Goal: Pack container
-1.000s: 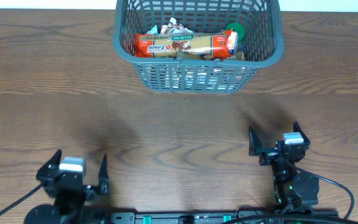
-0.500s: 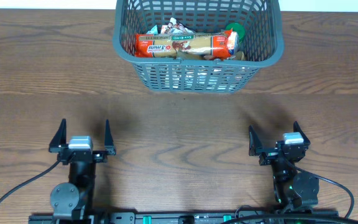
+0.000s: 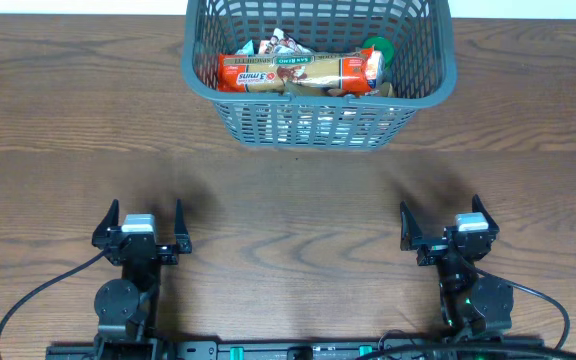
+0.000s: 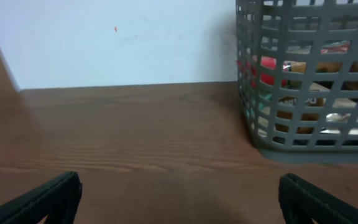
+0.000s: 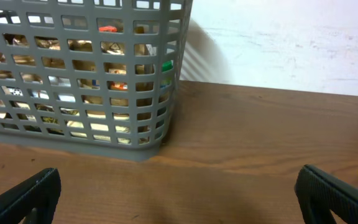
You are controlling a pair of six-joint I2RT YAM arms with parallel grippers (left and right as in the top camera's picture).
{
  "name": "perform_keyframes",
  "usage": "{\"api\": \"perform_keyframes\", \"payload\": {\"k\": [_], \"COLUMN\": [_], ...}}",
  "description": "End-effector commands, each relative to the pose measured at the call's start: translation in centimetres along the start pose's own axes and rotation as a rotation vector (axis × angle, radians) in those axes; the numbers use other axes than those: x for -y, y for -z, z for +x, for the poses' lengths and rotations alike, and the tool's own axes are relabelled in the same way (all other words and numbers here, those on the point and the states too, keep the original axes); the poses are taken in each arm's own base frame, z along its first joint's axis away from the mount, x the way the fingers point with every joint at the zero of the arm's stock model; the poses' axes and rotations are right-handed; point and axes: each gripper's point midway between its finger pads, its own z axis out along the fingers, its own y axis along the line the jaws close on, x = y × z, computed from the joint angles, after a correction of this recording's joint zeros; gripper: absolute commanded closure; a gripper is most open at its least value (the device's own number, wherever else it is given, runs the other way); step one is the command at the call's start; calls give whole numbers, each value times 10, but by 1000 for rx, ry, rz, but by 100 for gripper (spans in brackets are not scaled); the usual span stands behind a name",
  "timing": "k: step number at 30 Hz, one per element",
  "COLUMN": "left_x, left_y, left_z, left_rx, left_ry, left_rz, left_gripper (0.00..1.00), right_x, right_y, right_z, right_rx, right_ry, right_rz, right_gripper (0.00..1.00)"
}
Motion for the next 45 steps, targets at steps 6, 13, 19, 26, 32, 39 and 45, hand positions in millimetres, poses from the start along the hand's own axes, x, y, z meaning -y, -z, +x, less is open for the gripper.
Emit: {"api": "perform_keyframes", "payload": {"k": [6,13,19,26,32,39,45], "left_x": [14,16,16,16,16,16,16], "left_y": [0,0,0,0,0,0,0], "left_z": [16,15,16,16,16,16,16], "left_rx": [-49,-48,-51,-51,-51,-51,-51], "left_ry": [42,43,56,56,56,56,56], "left_rz": [84,91,89,89,89,89,89], "left_gripper": [2,2,2,2,2,2,2], "right_x": [1,1,1,1,1,1,1], "right_y": [0,0,0,0,0,0,0], "right_z": [1,1,1,1,1,1,1], "right_rx": [2,2,2,2,2,2,2], "right_ry": [12,12,11,11,11,11,12], "right_rz": [7,7,7,7,7,7,7], "right_gripper": [1,1,1,1,1,1,1]}}
